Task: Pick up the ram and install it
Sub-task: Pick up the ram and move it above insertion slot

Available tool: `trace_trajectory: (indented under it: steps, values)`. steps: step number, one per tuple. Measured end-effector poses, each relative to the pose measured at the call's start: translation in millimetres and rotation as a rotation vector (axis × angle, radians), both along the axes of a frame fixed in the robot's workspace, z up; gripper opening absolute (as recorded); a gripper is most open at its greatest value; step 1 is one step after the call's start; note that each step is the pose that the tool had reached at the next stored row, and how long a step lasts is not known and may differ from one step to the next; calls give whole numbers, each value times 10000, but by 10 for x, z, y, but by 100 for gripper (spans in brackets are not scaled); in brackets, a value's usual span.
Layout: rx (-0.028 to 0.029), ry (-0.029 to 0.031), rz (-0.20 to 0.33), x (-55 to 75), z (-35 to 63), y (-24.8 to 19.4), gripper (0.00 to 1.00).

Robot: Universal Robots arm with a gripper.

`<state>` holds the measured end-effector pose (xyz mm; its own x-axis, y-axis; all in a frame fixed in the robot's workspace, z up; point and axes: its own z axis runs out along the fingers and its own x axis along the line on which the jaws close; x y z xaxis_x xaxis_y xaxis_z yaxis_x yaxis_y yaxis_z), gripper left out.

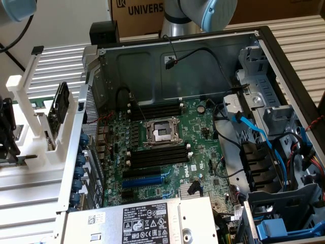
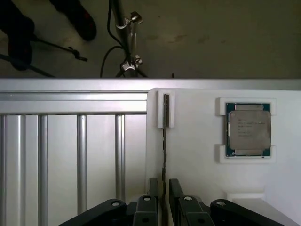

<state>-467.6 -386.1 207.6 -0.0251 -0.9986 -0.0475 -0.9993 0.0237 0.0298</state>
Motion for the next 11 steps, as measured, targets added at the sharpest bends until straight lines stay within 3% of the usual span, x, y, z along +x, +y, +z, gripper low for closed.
trace_trajectory:
  steps: [11]
  values:
    - [4,-69,0,2,-22,10,24]
